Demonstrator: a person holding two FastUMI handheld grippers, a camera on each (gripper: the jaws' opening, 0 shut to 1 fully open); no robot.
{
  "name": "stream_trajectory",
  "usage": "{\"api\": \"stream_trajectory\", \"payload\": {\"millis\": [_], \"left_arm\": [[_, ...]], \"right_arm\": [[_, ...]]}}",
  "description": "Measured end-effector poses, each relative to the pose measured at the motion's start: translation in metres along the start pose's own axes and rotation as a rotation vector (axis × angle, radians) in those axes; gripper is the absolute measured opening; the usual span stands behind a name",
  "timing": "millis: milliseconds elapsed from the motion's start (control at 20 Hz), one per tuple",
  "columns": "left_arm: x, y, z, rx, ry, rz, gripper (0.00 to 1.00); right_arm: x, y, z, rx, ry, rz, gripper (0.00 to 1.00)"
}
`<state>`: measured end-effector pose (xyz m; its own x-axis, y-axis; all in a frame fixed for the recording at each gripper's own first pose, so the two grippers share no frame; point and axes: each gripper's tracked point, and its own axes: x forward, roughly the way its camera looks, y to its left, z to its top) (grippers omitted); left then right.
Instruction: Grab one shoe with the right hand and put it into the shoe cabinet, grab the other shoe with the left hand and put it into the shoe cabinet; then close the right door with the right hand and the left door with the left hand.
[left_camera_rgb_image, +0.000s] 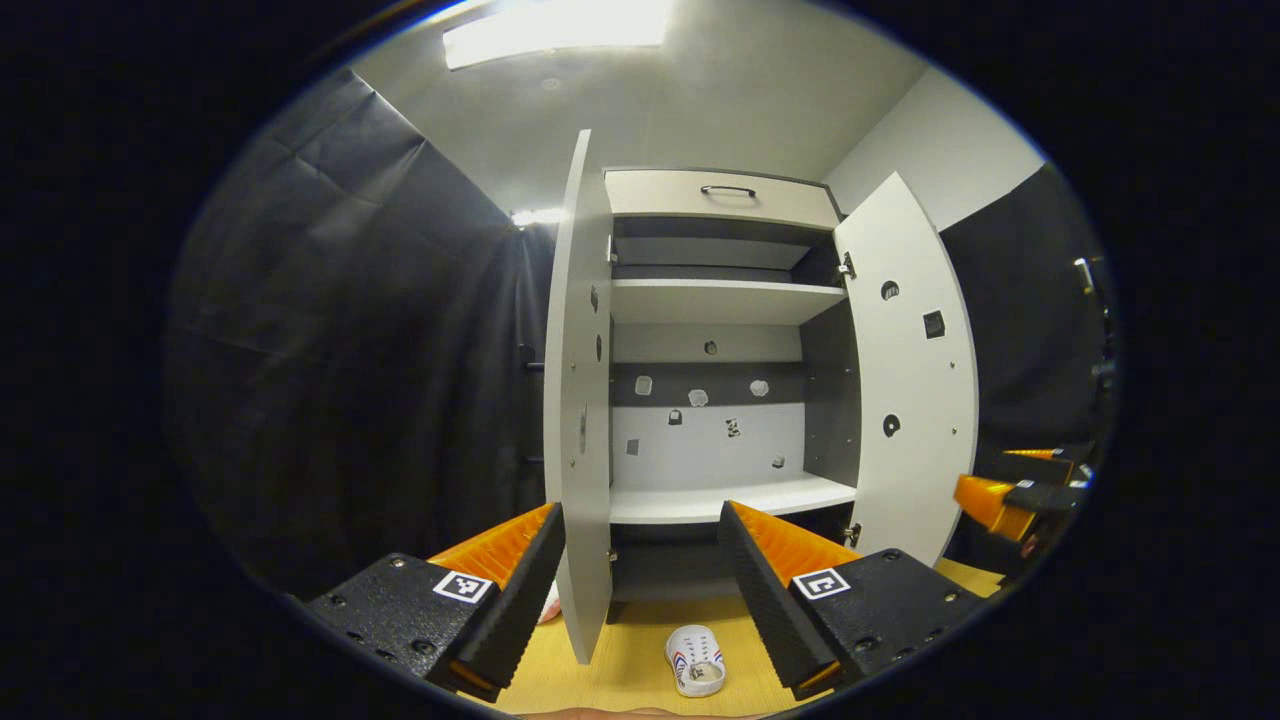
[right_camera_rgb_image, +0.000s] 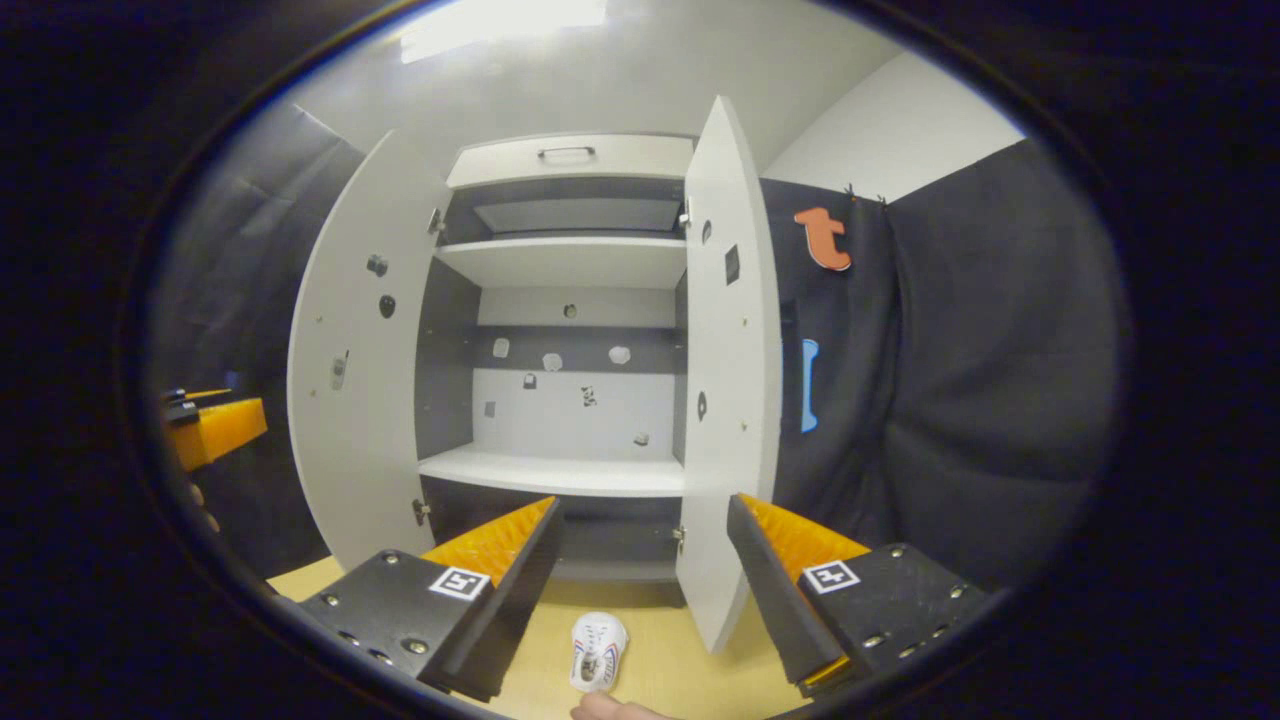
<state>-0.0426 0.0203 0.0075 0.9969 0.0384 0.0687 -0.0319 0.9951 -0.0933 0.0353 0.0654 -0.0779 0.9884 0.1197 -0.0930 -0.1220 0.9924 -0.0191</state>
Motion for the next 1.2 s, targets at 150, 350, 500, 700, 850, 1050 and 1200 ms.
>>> {"api": "stream_trajectory", "payload": {"millis": [150, 350, 500, 700, 850, 1050, 1200], "left_arm": [[-0.003, 0.005, -0.001, -0.006, -0.004, -0.001, 0.94], [-0.006, 0.015, -0.001, 0.01, -0.024, 0.017, 0.94], [-0.007, 0.025, -0.013, 0.028, 0.002, 0.034, 0.94], [-0.003, 0.032, -0.022, -0.009, 0.014, 0.046, 0.94], [0.008, 0.018, -0.02, -0.012, -0.023, 0.009, 0.93], [0.032, -0.019, -0.022, -0.064, -0.045, -0.086, 0.95], [0.053, -0.043, -0.025, -0.094, -0.056, -0.157, 0.95]], "right_arm": [[0.026, 0.02, -0.048, -0.015, 0.044, 0.056, 0.98], [0.047, 0.055, -0.128, 0.012, 0.16, 0.129, 0.98], [0.065, 0.068, -0.186, 0.009, 0.236, 0.14, 0.98], [0.075, 0.079, -0.275, -0.002, 0.382, 0.147, 0.94], [0.08, 0.081, -0.328, 0.007, 0.469, 0.137, 0.98], [0.079, 0.09, -0.384, 0.074, 0.589, 0.141, 0.87], [0.086, 0.086, -0.398, 0.1, 0.592, 0.115, 0.65]]}}
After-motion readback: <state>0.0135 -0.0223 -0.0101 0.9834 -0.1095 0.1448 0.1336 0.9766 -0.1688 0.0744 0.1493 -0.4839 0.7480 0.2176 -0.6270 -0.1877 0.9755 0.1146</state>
